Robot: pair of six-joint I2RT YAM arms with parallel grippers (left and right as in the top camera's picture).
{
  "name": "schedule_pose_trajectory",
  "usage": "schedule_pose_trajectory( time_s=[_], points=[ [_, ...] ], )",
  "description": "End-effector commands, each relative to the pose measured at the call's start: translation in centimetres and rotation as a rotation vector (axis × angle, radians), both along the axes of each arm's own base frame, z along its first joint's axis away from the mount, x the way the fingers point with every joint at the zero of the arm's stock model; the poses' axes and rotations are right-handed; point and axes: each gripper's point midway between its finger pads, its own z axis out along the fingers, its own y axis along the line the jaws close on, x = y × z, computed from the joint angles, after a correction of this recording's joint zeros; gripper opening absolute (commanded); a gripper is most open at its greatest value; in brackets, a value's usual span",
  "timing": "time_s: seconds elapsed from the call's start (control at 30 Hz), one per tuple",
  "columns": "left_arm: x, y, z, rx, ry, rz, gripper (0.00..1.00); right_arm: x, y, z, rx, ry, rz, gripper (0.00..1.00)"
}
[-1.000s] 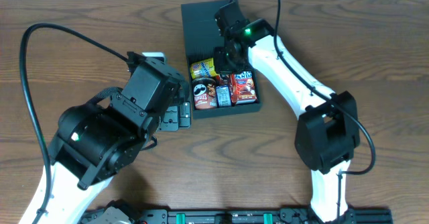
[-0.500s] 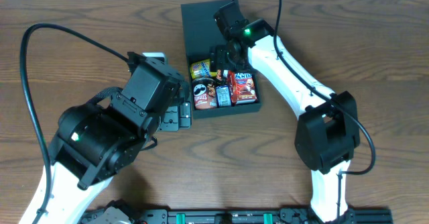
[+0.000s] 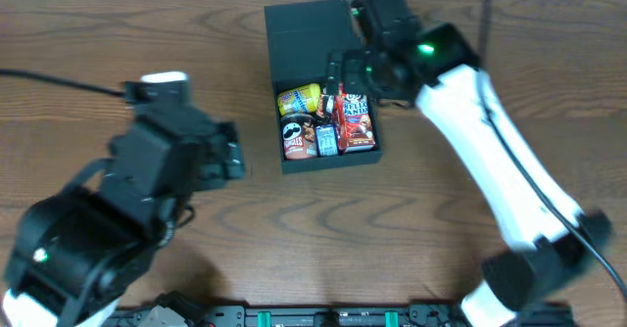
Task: Pack container
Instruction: 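Release the candy bar and withdraw the right gripper, then grasp the box lid edge with the left gripper and swing it closed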
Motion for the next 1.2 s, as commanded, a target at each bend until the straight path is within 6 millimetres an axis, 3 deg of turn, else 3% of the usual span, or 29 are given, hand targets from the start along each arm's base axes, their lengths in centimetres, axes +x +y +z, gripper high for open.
schedule_pose_trajectory(
  time_s=[0.0,0.07,0.17,0.27,0.33,0.5,0.63,0.9,1.17],
  points=[
    [1.0,3.3,0.1,-0.014,0.003,0.15,0.95,-2.0,-1.9,3.4,-0.017,-0.058,0.0,0.99],
    [2.0,4.0,-0.7,-0.055,0.044,0.156,0.95,-3.6,-3.1,4.8,-0.03,-0.074,-0.011,0.99],
    [6.2,3.2,-1.9,-0.201,0.093,0.005,0.95,-6.4,-4.9,7.1,-0.035,-0.104,-0.02,0.99],
    [10.1,3.1,-3.9,-0.358,0.146,-0.067,0.95,-7.8,-6.7,7.9,-0.077,-0.121,-0.046,0.99],
    [12.6,3.0,-6.1,-0.428,0.198,-0.102,0.95,-8.4,-7.7,7.9,-0.115,-0.116,-0.063,0.99],
    [18.4,-1.0,-10.8,-0.616,0.257,-0.317,0.95,-9.1,-8.6,6.4,-0.171,-0.066,-0.071,0.99],
    [22.3,-3.9,-15.8,-0.719,0.311,-0.389,0.95,-9.1,-8.7,4.9,-0.195,-0.036,-0.073,0.99],
    [25.0,-8.2,-24.3,-0.77,0.432,-0.391,0.95,-8.9,-9.1,2.7,-0.238,-0.003,-0.079,0.99],
    [25.2,-9.0,-29.5,-0.774,0.523,-0.35,0.95,-8.6,-9.5,2.9,-0.258,-0.02,-0.092,0.99]
  ],
)
